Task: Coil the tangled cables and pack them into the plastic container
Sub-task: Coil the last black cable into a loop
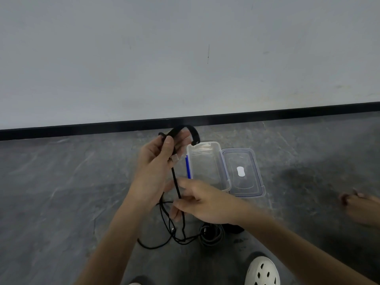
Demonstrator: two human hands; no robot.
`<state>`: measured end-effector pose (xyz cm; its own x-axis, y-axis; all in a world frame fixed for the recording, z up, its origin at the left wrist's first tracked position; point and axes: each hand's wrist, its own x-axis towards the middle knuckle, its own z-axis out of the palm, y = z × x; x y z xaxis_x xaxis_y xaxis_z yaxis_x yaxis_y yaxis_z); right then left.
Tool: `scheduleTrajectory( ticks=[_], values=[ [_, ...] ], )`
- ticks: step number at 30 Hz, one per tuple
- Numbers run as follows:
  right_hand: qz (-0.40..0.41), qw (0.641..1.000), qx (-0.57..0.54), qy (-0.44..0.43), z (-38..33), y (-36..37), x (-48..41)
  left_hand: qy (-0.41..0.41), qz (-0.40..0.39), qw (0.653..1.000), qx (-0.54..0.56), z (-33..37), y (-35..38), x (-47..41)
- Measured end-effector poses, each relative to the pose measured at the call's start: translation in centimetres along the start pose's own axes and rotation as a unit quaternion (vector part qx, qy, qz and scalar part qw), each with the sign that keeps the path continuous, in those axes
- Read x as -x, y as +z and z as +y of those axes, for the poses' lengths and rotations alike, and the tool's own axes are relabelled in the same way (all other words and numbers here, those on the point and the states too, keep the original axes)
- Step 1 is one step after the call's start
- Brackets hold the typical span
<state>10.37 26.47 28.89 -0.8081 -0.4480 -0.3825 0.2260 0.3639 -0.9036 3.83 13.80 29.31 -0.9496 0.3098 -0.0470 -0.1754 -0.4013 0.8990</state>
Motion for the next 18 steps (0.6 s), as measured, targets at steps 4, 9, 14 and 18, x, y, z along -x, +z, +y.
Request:
scheduleTrajectory(
  ticks=[4,9,14,18],
  values=[
    [-0.008,1.0,0.018,-0.004,-0.4,-0.2,0.7,0.019,0.054,0.995,-0.083,-0.4,-0.4,-0.6],
    [0.05,0.999,0.007,-0.02,-1.4,-1.8,1.9,0.065,0.053,0.975,-0.205,-0.5,-1.0,-0.9],
    [0.029,0.992,-0.115,-0.04,-2.0,-2.6,3.7,0.107,0.018,0.929,-0.355,-0.5,-1.4,-1.2],
    [0.091,0.991,-0.07,-0.062,-1.6,-3.0,3.7,0.059,-0.064,0.895,-0.437,-0.5,-1.6,-1.0]
  ],
)
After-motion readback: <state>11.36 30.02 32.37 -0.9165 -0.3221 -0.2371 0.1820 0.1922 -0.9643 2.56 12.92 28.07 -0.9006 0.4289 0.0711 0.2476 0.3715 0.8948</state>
